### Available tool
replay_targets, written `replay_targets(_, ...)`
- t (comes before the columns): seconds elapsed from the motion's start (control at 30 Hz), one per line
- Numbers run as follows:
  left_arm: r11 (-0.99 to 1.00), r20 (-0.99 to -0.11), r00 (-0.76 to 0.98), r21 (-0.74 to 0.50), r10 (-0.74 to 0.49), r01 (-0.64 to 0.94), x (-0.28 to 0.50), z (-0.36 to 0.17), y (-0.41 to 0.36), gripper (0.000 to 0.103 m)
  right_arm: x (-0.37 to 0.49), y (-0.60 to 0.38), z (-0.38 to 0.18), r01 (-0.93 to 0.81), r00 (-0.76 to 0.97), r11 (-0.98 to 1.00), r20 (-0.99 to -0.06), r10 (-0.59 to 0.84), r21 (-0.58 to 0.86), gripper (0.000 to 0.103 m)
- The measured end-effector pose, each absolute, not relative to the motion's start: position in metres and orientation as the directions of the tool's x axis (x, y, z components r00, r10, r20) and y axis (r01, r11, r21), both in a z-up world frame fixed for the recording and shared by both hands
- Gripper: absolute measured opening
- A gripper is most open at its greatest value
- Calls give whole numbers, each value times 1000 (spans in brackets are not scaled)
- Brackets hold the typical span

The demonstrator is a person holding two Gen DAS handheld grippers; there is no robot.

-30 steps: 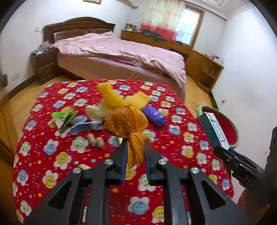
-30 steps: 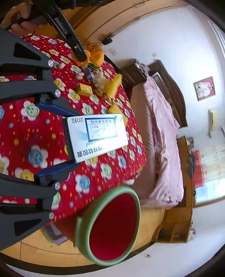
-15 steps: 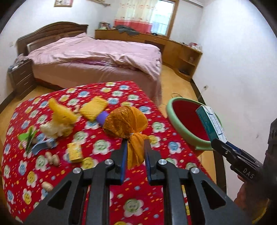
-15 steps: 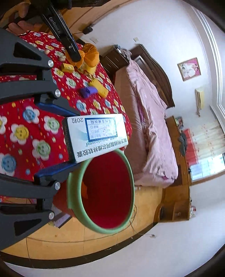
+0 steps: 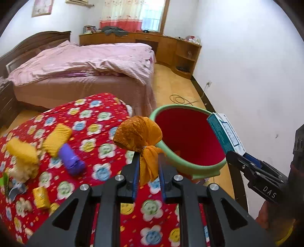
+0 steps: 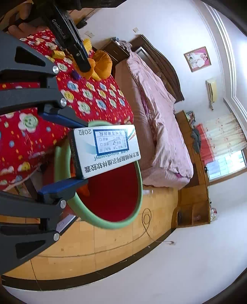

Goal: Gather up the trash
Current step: 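Carry both items to the red bucket and open both tools to drop them, then move both tools back over the bedspread toward the remaining items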

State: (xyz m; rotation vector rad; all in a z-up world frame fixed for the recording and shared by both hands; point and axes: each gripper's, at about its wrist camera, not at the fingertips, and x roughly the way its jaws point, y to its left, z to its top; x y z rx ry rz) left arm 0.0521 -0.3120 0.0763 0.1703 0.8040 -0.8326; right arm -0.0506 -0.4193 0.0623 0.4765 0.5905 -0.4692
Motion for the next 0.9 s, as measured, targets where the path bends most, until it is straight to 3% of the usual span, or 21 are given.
replay_targets(0.63, 595, -744, 302, -158, -596, 788, 57, 35, -389, 18, -53, -472, 28, 613, 693, 723, -656, -298, 319, 55)
replay_targets(0.9, 606, -744, 297, -176, -598, 776, 62, 32, -389, 41, -55, -478, 24, 617, 698, 713, -651, -299, 334, 55)
